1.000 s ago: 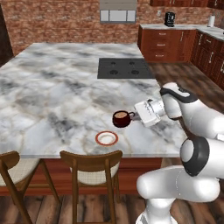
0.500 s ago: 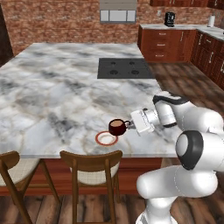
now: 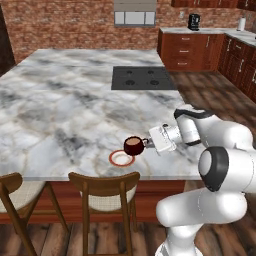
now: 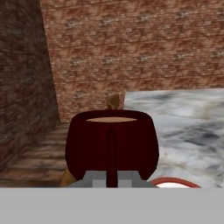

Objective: Pick the cup of tea, navigate to the dining table, and place it on the saucer.

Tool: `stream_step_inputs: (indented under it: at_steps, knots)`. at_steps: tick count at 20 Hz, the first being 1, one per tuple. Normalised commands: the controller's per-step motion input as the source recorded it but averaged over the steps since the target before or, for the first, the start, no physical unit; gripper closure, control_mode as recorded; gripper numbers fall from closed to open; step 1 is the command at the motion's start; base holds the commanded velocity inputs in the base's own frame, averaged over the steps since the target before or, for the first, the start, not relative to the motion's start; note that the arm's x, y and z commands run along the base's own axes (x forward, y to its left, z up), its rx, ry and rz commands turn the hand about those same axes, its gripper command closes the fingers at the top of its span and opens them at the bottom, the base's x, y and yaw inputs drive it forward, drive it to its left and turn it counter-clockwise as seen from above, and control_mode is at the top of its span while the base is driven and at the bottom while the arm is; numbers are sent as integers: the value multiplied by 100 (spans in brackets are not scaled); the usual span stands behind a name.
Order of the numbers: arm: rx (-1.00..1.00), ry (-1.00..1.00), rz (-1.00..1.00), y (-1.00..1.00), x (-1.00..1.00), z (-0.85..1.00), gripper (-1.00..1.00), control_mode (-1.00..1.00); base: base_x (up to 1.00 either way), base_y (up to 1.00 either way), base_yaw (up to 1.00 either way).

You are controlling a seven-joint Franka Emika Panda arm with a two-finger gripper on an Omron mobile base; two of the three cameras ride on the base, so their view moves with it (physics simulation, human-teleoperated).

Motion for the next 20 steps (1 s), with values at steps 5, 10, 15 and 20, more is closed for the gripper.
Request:
stream_step_inputs:
  at_steps: [5,10,15,20]
  knots:
    - [-1,1,0,14,4,-32,100,-100,0,0,0]
    - [0,0,0,12,1,-37,100,-100,0,0,0]
    - [0,0,-3,1,5,-27,100,-100,0,0,0]
    - [0,0,-6,0,16,-12,100,-100,0,0,0]
